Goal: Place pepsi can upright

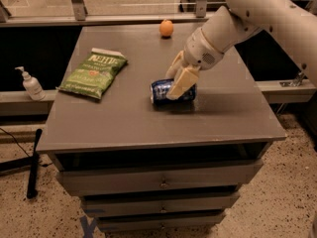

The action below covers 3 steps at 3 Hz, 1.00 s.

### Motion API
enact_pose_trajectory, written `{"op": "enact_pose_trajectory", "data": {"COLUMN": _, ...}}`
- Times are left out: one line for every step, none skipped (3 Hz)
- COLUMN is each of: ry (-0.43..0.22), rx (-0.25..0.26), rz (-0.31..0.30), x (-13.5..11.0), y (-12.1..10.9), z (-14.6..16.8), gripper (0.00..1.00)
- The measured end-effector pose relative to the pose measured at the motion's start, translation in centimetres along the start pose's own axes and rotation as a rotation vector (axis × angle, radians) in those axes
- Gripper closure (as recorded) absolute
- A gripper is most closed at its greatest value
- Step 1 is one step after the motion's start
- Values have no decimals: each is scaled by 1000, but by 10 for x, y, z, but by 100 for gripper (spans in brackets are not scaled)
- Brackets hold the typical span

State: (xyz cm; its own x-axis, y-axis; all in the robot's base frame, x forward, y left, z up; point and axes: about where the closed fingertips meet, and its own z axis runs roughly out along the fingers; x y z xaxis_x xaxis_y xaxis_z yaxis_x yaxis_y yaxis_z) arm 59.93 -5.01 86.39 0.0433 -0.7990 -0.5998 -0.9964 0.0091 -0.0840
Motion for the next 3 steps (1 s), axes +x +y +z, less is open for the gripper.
{"op": "enact_pose_trajectory", "data": {"ry": 13, "rx": -11, "rz": -4, "x": 1, "y": 3, "z": 4, "gripper": 100}}
{"op": "enact_pose_trajectory", "data": {"ry": 28, "rx": -23, "rz": -8, "x": 4, "y": 6, "z": 5, "gripper": 82}}
{"op": "enact_pose_trajectory", "data": {"ry": 29, "rx": -23, "rz": -8, "x": 3, "y": 6, "z": 3, "gripper": 59}}
